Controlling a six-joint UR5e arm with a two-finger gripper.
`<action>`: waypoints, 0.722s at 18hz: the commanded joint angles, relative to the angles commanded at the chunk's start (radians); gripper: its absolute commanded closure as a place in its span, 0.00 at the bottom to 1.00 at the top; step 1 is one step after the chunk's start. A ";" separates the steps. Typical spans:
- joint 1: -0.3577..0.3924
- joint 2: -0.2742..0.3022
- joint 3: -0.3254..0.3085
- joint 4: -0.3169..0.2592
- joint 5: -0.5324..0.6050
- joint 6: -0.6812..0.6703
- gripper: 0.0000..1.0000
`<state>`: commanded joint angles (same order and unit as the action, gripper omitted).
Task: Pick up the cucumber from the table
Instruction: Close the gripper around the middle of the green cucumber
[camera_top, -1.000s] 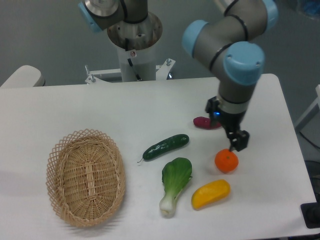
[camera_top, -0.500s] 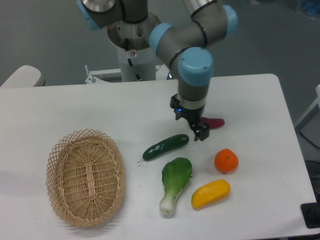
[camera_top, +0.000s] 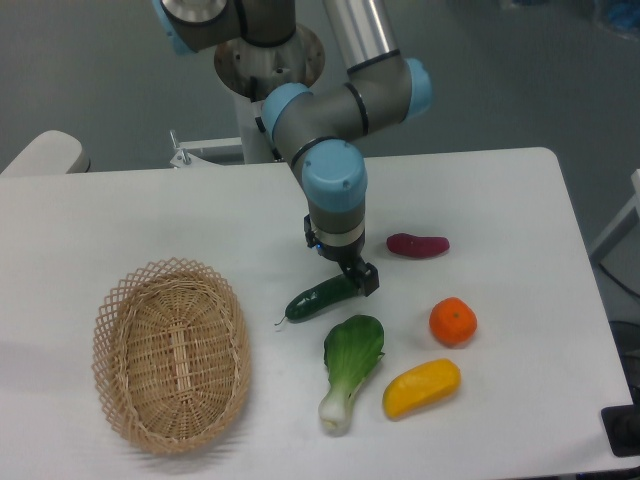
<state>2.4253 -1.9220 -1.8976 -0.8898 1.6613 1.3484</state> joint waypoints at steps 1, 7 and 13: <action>-0.002 -0.009 0.005 0.002 0.000 0.000 0.00; -0.017 -0.040 0.005 0.028 0.002 0.051 0.00; -0.015 -0.060 0.002 0.038 0.002 0.052 0.04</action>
<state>2.4099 -1.9819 -1.8960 -0.8514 1.6628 1.4005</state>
